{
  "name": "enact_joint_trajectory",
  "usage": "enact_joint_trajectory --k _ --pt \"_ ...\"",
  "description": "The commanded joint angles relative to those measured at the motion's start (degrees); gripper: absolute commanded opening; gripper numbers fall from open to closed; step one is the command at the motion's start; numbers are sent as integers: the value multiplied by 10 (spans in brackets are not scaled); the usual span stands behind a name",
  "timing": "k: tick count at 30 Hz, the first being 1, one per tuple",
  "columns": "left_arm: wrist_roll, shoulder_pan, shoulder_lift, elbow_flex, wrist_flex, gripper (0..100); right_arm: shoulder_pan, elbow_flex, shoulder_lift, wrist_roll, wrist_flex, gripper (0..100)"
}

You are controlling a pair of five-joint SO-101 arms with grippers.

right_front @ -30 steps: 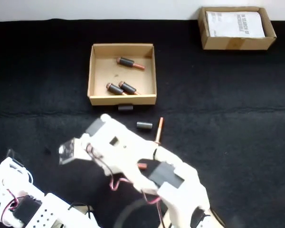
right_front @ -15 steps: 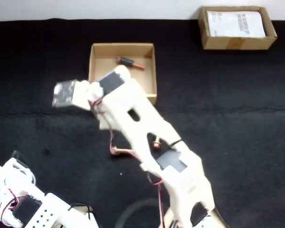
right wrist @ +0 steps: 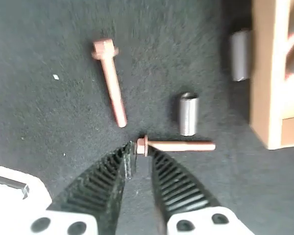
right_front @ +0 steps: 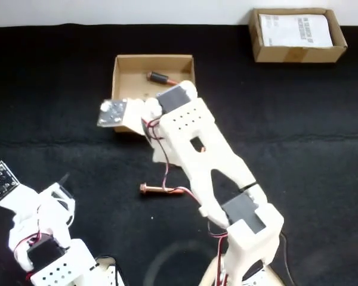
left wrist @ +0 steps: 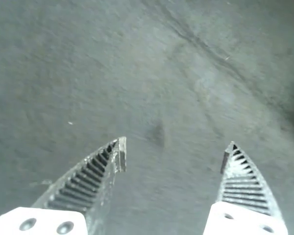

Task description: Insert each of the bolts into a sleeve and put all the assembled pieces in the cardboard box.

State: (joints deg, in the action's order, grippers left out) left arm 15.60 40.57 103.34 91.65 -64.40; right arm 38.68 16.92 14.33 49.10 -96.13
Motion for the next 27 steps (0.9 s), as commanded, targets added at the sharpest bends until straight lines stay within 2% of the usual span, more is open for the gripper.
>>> enact_joint_trajectory --k 1,12,18,27 --pt "40 -16 4 2 -1 312 -29 -54 -34 41 48 122" --pt "76 -13 3 55 30 313 -63 -165 -4 104 193 124" --pt "74 -13 4 55 27 313 -87 -69 102 114 191 124" --pt "72 -13 6 55 27 313 -74 67 220 112 140 124"
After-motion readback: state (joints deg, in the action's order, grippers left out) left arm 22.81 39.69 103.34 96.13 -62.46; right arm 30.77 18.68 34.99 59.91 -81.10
